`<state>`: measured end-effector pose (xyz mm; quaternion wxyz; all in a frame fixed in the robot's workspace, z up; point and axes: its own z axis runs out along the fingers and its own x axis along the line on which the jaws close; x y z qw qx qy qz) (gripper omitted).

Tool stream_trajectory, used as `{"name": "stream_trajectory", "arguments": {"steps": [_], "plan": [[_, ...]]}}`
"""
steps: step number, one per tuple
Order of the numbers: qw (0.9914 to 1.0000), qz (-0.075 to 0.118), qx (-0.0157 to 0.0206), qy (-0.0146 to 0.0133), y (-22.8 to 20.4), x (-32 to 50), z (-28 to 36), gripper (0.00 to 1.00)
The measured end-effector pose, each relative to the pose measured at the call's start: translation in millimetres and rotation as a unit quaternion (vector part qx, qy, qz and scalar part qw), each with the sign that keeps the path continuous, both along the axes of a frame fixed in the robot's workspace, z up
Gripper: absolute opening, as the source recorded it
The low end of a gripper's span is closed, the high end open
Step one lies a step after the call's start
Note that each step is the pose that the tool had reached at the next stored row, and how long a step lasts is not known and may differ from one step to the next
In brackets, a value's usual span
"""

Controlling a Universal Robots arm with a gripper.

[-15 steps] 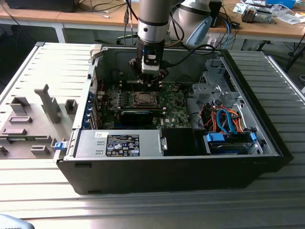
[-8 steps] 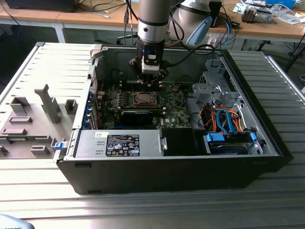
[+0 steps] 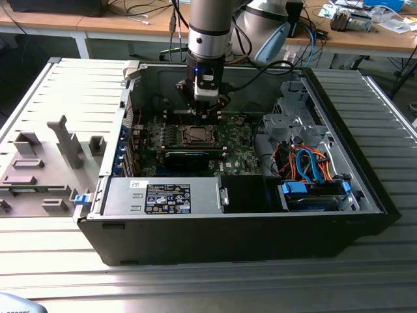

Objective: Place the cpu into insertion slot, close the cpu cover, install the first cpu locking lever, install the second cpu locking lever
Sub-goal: 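Install the first cpu locking lever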

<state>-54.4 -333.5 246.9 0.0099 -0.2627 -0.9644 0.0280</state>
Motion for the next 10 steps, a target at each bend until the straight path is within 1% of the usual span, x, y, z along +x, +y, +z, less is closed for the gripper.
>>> {"name": "stream_trajectory", "arguments": {"steps": [3,10], "plan": [[0.99999,0.004,0.0,0.0,0.0,0.0,0.0,0.11],[0.99999,0.005,0.0,0.0,0.0,0.0,0.0,0.11]]}}
